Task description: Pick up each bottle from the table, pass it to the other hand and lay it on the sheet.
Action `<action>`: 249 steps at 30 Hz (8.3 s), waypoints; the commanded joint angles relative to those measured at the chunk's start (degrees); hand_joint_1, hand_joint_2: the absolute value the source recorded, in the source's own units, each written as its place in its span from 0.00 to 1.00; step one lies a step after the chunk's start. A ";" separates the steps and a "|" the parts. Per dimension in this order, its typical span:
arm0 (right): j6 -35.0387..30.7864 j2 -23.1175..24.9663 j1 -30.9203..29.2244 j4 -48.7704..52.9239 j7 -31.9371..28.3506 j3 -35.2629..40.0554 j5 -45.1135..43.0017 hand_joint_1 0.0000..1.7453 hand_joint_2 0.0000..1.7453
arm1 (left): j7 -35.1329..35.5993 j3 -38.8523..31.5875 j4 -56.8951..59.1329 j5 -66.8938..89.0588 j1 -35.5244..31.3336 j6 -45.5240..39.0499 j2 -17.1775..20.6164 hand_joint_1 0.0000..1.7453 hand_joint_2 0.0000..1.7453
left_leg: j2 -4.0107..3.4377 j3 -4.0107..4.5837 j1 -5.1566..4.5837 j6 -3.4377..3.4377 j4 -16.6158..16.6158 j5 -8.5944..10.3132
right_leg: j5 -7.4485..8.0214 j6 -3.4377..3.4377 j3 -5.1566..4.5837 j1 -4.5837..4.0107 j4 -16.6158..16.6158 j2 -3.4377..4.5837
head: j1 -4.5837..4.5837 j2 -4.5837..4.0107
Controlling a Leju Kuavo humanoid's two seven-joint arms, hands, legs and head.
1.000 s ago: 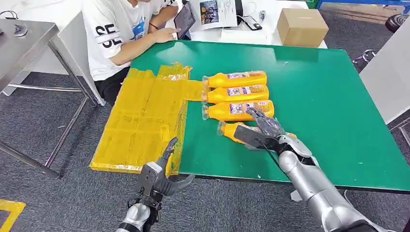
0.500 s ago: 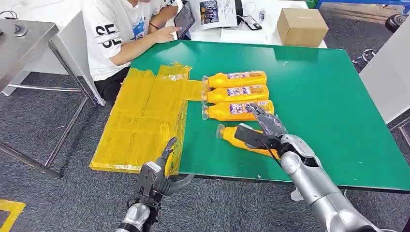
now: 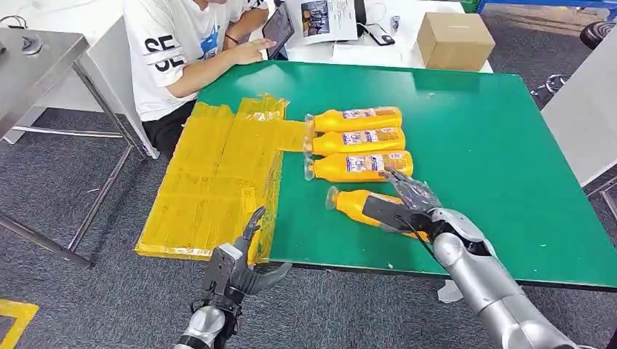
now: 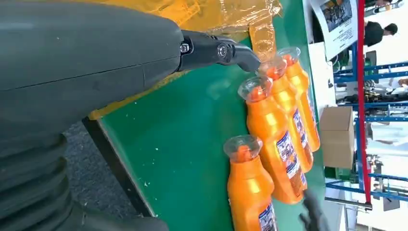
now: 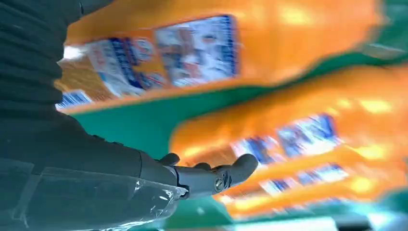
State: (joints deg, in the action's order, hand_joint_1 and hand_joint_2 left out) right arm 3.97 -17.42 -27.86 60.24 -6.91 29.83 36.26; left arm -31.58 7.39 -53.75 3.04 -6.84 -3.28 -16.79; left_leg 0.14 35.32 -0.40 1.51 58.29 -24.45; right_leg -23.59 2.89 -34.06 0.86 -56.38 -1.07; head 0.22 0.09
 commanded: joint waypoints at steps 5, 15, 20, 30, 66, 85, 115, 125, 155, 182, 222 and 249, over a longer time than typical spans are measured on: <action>1.63 -6.49 7.40 4.31 3.61 -1.82 -0.95 0.00 1.00 | -0.16 -1.59 3.19 0.11 -0.70 0.26 1.15 0.00 1.00 | 0.03 -0.17 0.02 -0.10 -0.06 -0.08 | -0.07 -0.10 0.17 -0.02 0.06 0.04 | 0.00 0.00; 1.91 -4.62 8.13 2.20 4.69 -2.99 0.22 0.00 1.00 | 0.19 -1.52 3.27 0.47 -0.90 0.30 1.04 0.00 1.00 | -0.09 -0.23 0.06 -0.11 -0.07 -0.09 | -0.03 -0.11 0.20 -0.05 0.09 0.16 | 0.00 0.00; 0.69 -3.55 8.09 0.88 4.65 -3.79 0.94 0.00 1.00 | 0.26 -1.56 3.58 0.56 -1.00 0.06 1.10 0.00 1.00 | -0.12 -0.33 0.10 -0.15 -0.10 -0.11 | -0.05 -0.15 0.30 -0.09 0.15 0.18 | 0.02 0.00; -0.92 -1.39 8.01 -0.71 4.26 -4.67 2.11 0.10 1.00 | 0.31 -1.38 3.70 0.63 -1.03 0.02 1.00 0.00 1.00 | -0.17 -0.27 0.08 -0.12 -0.08 -0.08 | -0.02 -0.12 0.22 -0.08 0.11 0.17 | 0.00 0.00; -16.01 8.60 12.63 7.35 -6.55 -11.99 1.71 1.00 1.00 | -0.49 -0.75 2.35 -0.71 0.22 -0.09 0.63 0.00 1.00 | -0.22 -0.46 0.13 -0.18 -0.10 -0.12 | -0.06 -0.19 0.37 -0.12 0.14 0.23 | 0.00 0.00; -38.30 20.41 19.96 32.85 -29.85 -21.31 -12.01 1.00 1.00 | 0.05 3.44 -5.58 -8.10 1.56 -0.04 0.75 0.00 1.00 | 0.02 0.02 0.09 -0.11 0.03 -0.06 | -0.13 -0.13 -0.05 -0.08 -0.05 -0.02 | 0.00 0.00; -35.82 24.85 26.70 16.05 -33.09 -10.39 -17.45 1.00 1.00 | 7.84 10.25 -20.59 -29.28 4.93 20.61 5.98 0.00 1.00 | -0.23 -0.23 0.13 -0.17 -0.14 -0.13 | -0.11 -0.20 0.16 -0.10 0.10 0.24 | 0.00 0.00; -36.66 26.67 24.26 4.11 -33.09 1.49 -16.22 1.00 1.00 | 8.85 11.71 -17.46 -30.35 3.21 22.20 5.96 0.00 1.00 | -0.27 -0.18 0.18 -0.14 -0.13 -0.10 | -0.08 -0.17 0.09 -0.14 0.09 0.26 | -0.02 0.00; -33.16 31.01 20.02 -17.20 -33.09 12.15 -11.90 1.00 1.00 | 11.37 11.91 -12.08 -34.05 1.57 24.63 6.35 0.00 1.00 | -0.23 -0.30 0.14 -0.15 -0.20 -0.09 | -0.11 -0.19 0.19 -0.10 0.12 0.21 | 0.02 0.00; -34.52 31.92 18.56 -21.56 -33.09 16.99 -11.03 1.00 1.00 | 11.24 11.54 -10.25 -35.08 1.22 26.09 6.11 0.07 1.00 | -0.10 -0.10 0.16 -0.15 -0.07 -0.10 | -0.19 -0.18 -0.02 -0.12 0.00 0.02 | 0.00 0.00; -20.23 30.35 21.89 -5.48 -33.09 5.04 -20.13 0.00 0.00 | 10.62 7.97 -15.57 -33.64 4.90 24.71 5.98 1.00 1.00 | -0.21 0.05 0.12 -0.10 -0.05 -0.07 | -0.12 -0.13 -0.16 -0.08 -0.01 0.11 | -0.02 0.00; -24.36 28.19 25.10 22.01 -33.09 1.24 -27.23 0.00 0.00 | 1.19 -9.21 12.47 31.13 -28.04 -32.26 12.88 1.00 1.00 | -0.18 -0.04 0.13 -0.17 -0.08 0.03 | -0.06 -0.18 -0.06 -0.09 -0.06 0.10 | -0.02 0.00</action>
State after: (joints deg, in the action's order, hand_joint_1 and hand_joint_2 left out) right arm -18.03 13.40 -1.27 77.68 -40.19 29.01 12.46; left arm -35.71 -0.35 -63.25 20.69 -22.36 -33.21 -9.35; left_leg -0.09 35.48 -0.33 1.45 58.25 -24.40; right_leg -23.62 2.83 -34.33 0.81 -56.45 -0.99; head 0.20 0.09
